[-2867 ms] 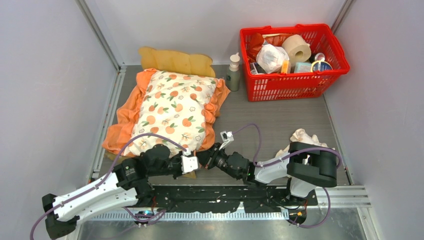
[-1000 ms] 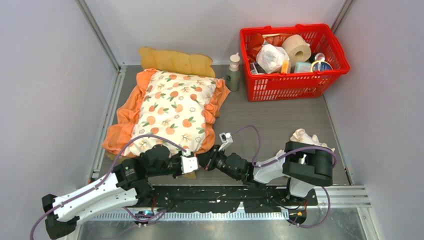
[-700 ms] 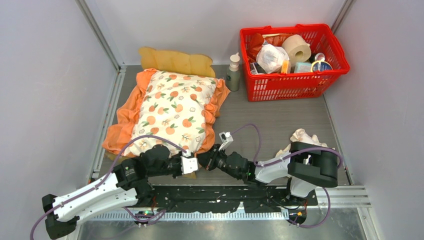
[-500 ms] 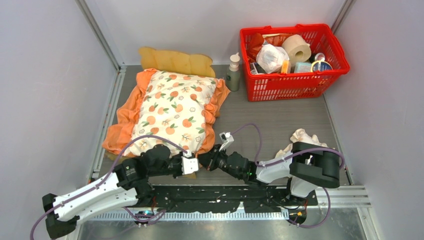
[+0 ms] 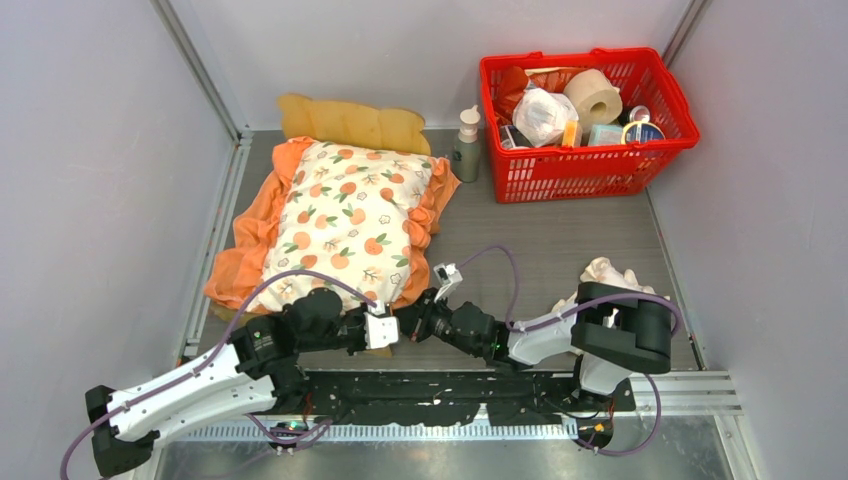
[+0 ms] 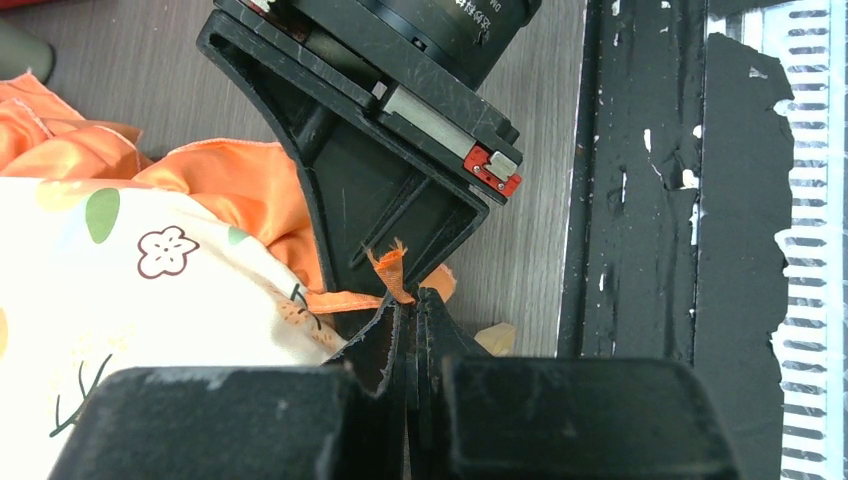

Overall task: Set up the pet bed
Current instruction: Tie the ropes to the bed frame.

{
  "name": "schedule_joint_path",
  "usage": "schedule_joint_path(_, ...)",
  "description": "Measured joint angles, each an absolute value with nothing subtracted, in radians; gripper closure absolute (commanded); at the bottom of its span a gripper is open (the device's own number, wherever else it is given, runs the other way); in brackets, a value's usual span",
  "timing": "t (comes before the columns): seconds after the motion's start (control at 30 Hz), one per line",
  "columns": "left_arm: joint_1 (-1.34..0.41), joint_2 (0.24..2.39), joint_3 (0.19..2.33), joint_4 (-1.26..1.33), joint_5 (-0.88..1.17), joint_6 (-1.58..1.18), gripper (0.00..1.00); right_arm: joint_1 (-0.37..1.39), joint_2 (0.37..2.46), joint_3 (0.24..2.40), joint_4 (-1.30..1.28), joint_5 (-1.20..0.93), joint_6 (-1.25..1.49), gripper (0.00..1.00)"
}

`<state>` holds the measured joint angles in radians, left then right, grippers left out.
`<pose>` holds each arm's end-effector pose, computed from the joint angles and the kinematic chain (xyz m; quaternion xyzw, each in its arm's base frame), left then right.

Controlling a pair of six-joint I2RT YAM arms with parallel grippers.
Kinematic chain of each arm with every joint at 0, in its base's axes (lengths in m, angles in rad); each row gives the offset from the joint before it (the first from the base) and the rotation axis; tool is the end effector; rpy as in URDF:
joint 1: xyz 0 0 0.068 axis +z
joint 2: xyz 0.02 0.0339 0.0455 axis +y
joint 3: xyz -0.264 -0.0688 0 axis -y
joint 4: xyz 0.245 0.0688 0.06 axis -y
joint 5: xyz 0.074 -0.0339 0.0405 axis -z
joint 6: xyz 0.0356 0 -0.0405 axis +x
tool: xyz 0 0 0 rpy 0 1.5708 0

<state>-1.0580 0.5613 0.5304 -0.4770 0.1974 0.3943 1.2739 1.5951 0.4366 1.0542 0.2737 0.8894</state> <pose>0.0618 -0.1240 0.2535 0.6070 0.6083 -0.2446 0.4491 0.0932 0.2719 0.1657 -0.0510 0.7399 0.5377 0.4010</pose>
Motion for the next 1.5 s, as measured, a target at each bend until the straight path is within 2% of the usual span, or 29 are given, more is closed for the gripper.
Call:
schedule_joint_path(0.5, -1.058, 0.560, 0.530, -0.467, 0.162, 0.406, 1.00, 1.265, 1.639, 0.442, 1.116, 0.211, 0.919, 0.94)
schedule_joint_path(0.67, -1.058, 0.552, 0.524, -0.464, 0.148, 0.405, 1.00, 1.261, 1.639, 0.430, 1.130, 0.196, 0.923, 0.86)
schedule_joint_path(1.1, -1.058, 0.588, 0.524, -0.451, 0.093, 0.401, 1.00, 1.254, 1.639, 0.414, 1.157, 0.171, 0.924, 0.82)
schedule_joint_path(1.33, -1.060, 0.631, 0.524, -0.424, 0.082, 0.400, 1.00, 1.253, 1.615, 0.381, 1.159, 0.184, 0.926, 0.68)
schedule_joint_path(1.5, -1.053, 0.673, 0.525, -0.413, 0.074, 0.397, 1.00, 1.253, 1.586, 0.344, 1.128, 0.201, 0.923, 0.65)
